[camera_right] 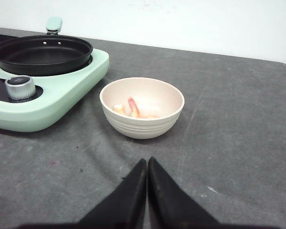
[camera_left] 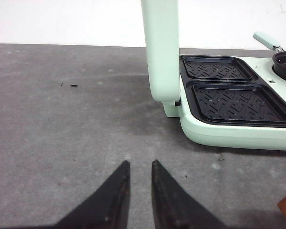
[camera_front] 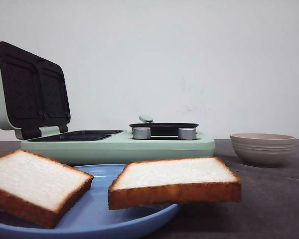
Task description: Make breakfast with bread and shrimp
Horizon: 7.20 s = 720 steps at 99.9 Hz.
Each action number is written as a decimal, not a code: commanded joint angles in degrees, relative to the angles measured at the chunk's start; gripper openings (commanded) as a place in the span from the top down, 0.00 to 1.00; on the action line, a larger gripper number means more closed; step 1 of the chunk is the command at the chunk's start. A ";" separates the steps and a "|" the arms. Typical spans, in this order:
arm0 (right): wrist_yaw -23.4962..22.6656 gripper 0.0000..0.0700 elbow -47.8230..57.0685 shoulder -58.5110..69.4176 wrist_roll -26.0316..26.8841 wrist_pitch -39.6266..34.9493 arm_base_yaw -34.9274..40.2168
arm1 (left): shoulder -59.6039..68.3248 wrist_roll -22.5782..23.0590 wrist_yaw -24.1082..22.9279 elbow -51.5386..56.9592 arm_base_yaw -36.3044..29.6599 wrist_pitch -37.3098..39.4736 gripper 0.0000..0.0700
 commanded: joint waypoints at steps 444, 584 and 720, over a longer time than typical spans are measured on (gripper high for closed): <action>0.33 1.00 2.03 0.02 11.45 0.37 0.07 | 1.38 -14.99 -0.17 2.12 -0.11 -3.80 1.00; -6.54 1.00 39.93 38.47 12.48 -30.67 0.11 | 38.69 -14.40 22.82 36.15 -0.13 -34.62 1.00; -16.52 1.00 39.04 38.60 11.02 -34.51 0.28 | 54.07 -23.30 33.53 21.55 -9.60 -15.89 0.44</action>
